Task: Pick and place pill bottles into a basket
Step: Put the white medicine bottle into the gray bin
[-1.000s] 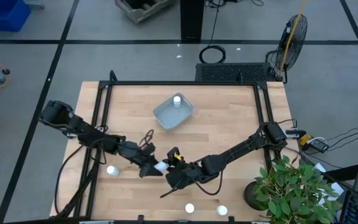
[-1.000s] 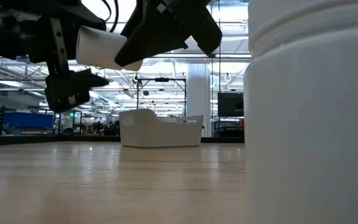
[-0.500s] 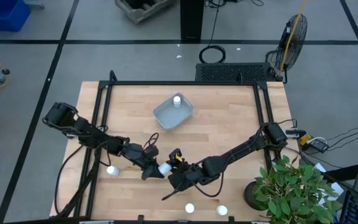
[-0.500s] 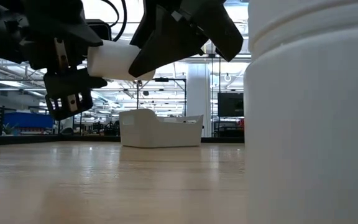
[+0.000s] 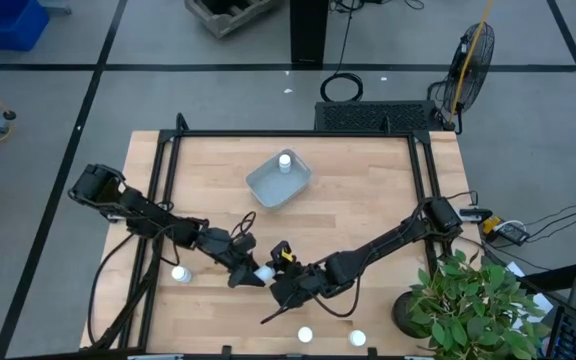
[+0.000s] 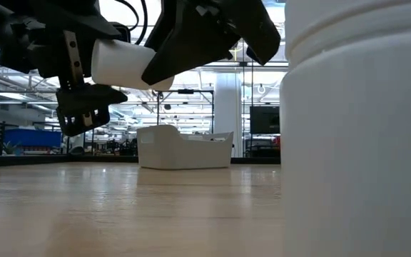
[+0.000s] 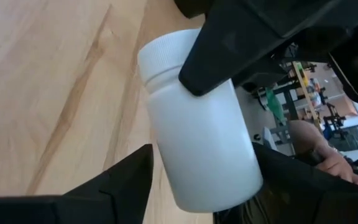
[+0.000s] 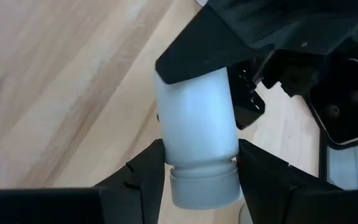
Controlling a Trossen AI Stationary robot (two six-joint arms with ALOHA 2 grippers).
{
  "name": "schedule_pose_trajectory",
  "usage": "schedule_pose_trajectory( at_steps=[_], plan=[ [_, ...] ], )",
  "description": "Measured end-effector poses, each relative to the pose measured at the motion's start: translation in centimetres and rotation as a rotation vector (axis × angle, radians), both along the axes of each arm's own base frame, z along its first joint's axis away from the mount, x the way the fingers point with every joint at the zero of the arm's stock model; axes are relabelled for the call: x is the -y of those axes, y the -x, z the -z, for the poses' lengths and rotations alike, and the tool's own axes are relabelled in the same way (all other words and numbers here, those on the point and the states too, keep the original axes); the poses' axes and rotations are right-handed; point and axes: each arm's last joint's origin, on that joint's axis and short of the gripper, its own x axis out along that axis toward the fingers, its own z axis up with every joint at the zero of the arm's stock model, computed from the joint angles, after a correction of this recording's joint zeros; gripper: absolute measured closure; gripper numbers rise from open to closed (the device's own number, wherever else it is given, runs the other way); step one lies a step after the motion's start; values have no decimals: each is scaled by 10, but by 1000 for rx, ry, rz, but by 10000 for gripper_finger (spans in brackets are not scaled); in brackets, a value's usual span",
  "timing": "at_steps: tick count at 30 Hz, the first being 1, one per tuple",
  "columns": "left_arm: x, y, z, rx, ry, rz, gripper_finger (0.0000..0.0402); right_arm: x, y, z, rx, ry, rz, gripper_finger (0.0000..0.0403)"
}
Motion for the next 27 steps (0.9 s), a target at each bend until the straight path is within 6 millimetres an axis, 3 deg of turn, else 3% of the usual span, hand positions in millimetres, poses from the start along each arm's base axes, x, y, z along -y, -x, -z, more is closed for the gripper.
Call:
schedule_pose_trajectory(
  at_steps=[4, 11, 17, 27],
  plan=[
    [0, 0, 1, -4, -13, 3, 137, 0, 0, 0, 6, -5, -1, 241],
    [1, 1, 2, -6, -28, 26, 222, -2, -2, -1, 21, -32, -12, 231],
    [6, 3, 2, 33, -94, 63, 222, -4, -1, -5, 52, -111, 26, 213],
    [19, 12, 10, 66, -337, 51, 222, -3, 8, -43, 173, -232, 76, 173]
  ],
)
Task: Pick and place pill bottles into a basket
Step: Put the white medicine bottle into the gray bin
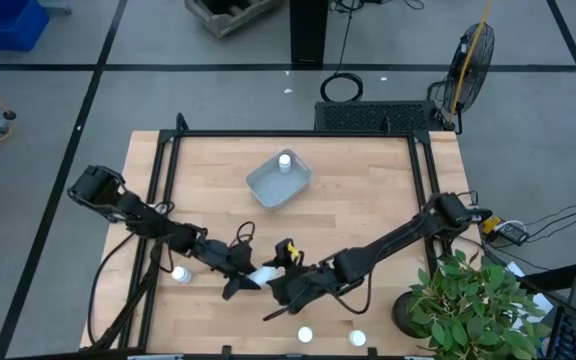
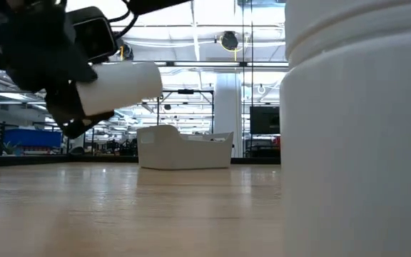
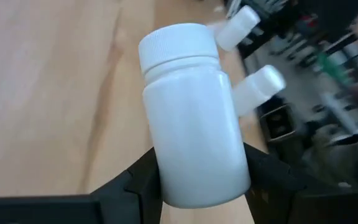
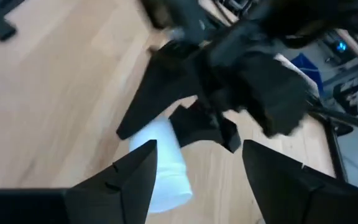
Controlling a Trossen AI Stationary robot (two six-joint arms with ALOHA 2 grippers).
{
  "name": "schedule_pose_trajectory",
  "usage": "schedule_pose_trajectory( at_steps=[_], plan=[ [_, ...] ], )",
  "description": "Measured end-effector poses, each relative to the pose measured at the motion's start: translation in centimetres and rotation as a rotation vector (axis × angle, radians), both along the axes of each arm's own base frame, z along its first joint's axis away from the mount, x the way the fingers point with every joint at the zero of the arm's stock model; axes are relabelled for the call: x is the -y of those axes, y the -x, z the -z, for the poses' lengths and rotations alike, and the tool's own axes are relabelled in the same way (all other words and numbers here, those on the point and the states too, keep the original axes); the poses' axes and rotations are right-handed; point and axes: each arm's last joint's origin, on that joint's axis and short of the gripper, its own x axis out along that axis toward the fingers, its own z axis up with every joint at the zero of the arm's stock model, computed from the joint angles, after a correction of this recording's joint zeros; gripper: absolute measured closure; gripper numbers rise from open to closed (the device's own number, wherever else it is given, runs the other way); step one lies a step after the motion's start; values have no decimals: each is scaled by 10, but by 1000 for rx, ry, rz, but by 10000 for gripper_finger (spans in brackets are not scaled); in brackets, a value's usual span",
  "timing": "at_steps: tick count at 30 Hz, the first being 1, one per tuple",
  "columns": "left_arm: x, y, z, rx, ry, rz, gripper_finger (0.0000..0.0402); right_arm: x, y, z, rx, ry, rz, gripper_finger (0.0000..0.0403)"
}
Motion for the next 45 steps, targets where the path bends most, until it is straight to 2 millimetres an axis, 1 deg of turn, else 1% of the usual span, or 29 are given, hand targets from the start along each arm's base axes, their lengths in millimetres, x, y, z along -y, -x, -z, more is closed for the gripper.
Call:
schedule_pose_trajectory(
  at_steps=[5, 8, 13, 21, 25, 29, 39, 45],
  plan=[
    [11, 4, -4, 125, -184, -66, 222, 8, 2, -19, 42, -140, 8, 173],
    [19, 7, -9, 217, -288, -132, 222, 16, 0, -21, 34, -180, 16, 174],
    [32, 17, -16, 317, -444, -265, 222, 28, -3, -27, 50, -216, 25, 174],
    [47, 33, -17, 349, -634, -390, 222, 43, -14, -35, 129, -276, -13, 174],
    [53, 39, -18, 364, -721, -395, 222, 51, -19, -36, 152, -281, -23, 174],
    [56, 43, -20, 380, -809, -412, 222, 60, -24, -41, 192, -344, -61, 174],
    [63, 51, -30, 424, -936, -487, 222, 87, -32, -42, 166, -554, -89, 174],
    [64, 53, -35, 439, -964, -512, 222, 91, -33, -42, 147, -608, -118, 174]
  ],
)
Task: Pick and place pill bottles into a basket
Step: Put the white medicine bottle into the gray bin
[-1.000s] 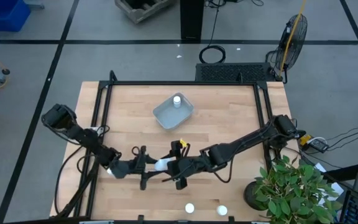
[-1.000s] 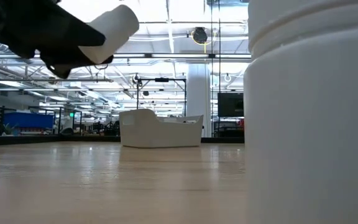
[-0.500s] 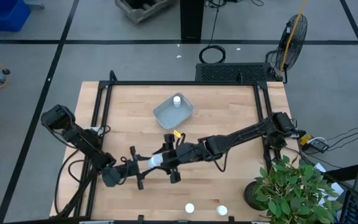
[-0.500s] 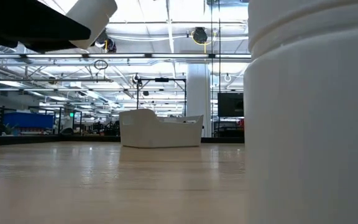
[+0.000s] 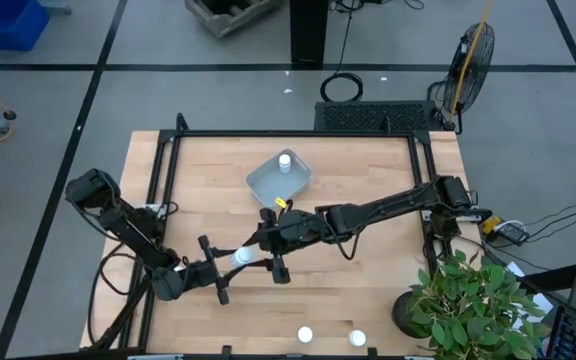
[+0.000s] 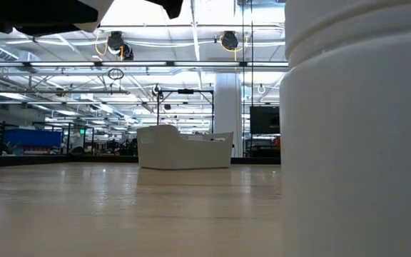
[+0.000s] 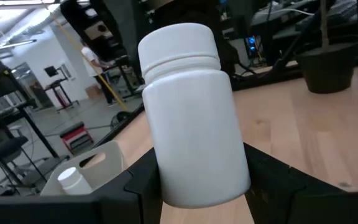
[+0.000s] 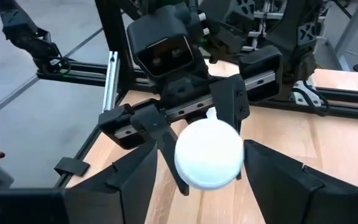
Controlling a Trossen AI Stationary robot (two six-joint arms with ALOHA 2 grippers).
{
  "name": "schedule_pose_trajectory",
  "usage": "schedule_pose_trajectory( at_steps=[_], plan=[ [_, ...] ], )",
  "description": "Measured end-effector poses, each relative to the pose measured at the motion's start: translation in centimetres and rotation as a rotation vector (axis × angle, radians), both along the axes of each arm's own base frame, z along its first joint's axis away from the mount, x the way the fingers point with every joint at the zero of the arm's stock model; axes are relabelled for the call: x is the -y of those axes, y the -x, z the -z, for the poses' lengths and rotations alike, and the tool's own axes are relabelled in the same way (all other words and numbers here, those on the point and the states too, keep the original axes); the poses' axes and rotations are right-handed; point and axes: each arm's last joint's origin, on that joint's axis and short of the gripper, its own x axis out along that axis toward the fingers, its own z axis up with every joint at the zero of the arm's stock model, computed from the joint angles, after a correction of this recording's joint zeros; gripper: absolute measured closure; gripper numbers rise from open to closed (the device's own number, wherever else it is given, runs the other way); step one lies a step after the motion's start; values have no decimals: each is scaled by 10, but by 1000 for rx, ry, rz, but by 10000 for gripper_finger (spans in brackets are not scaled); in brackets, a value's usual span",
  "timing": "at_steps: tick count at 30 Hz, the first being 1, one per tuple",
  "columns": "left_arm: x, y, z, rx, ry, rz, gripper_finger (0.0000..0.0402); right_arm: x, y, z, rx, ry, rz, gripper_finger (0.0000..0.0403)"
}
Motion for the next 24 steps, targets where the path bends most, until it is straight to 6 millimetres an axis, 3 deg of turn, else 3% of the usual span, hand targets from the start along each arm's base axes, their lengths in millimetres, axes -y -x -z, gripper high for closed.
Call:
schedule_pose_trajectory(
  at_steps=[11, 19, 24],
  plan=[
    [-10, -12, -2, 16, 28, 23, 222, 0, 0, -1, 7, -5, 9, 178],
    [-10, -12, -4, 30, 39, 33, 219, 1, 1, 1, -26, -28, 24, 253],
    [-10, -12, -4, 33, 45, 31, 214, 1, 1, 1, -24, -22, 21, 254]
  ],
)
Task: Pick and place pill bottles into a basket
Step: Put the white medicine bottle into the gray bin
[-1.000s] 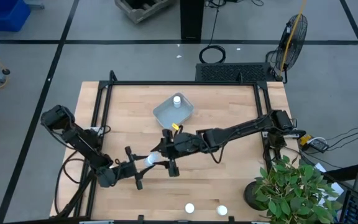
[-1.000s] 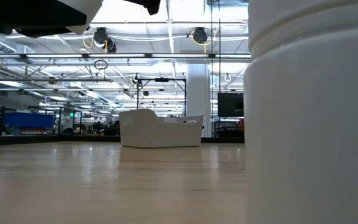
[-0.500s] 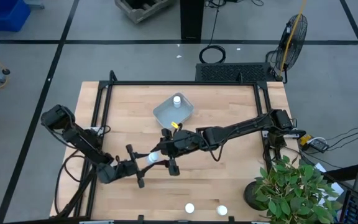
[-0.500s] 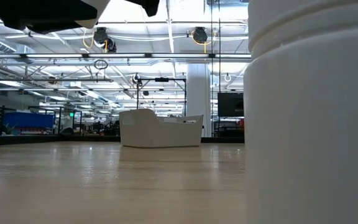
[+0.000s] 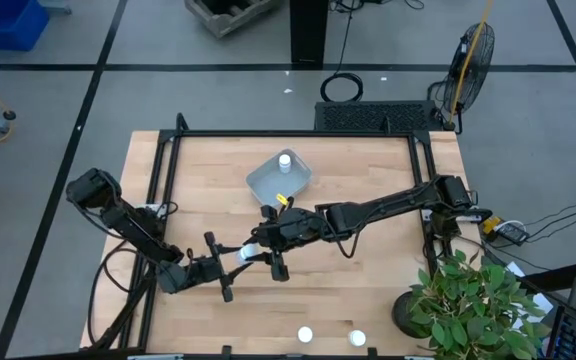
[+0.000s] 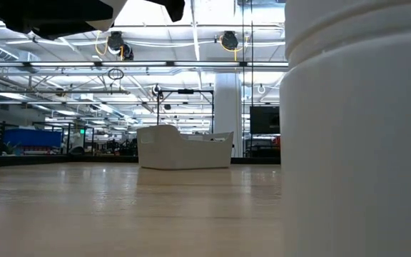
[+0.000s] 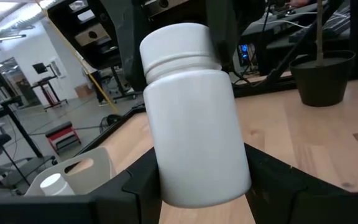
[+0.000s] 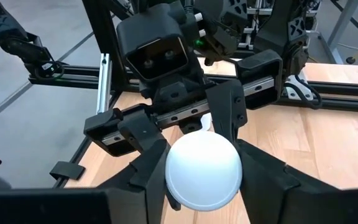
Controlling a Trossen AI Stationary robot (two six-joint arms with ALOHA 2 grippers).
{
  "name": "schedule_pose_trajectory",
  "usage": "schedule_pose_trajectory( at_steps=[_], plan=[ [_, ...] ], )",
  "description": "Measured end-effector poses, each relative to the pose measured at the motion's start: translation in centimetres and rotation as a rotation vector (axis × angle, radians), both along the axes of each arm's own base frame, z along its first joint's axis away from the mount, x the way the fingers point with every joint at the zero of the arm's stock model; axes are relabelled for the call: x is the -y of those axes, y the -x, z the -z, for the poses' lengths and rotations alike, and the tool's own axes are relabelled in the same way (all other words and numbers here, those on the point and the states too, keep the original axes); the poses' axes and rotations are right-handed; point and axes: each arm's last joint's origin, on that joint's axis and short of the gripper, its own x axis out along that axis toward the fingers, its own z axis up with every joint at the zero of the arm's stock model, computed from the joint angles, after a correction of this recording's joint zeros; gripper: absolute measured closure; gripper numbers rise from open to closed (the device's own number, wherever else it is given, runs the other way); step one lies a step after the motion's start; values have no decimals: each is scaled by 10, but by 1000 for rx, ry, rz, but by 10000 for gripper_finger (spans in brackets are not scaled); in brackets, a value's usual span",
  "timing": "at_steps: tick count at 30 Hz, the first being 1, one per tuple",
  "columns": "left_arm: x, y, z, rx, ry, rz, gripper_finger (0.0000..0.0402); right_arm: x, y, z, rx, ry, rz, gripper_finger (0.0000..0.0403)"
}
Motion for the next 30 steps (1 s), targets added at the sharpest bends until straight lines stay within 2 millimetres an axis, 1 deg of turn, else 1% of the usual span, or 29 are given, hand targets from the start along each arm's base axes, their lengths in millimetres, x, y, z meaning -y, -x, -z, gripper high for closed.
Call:
schedule_pose_trajectory(
  at_steps=[3, 6, 11, 18, 21, 24, 30],
  plan=[
    [0, 0, 0, 0, 2, 0, 211, 0, 0, 0, -2, 1, 0, 254],
    [0, 0, 0, 6, 22, -18, 193, 2, 0, 0, -3, 3, 2, 254],
    [-3, 1, 1, 28, 69, -100, 140, 11, -2, 1, -12, 6, 24, 254],
    [-3, 2, 3, 29, 87, -129, 71, 27, -3, 5, -47, 21, 62, 254],
    [-4, 2, 6, 10, 83, -131, 53, 38, -2, 6, -75, 68, 121, 254],
    [-4, 3, 13, -20, 100, -107, 43, 53, -1, 7, -97, 131, 219, 254],
    [-4, 4, 20, -40, 148, -93, 41, 98, 3, 12, -175, 190, 397, 254]
  ],
)
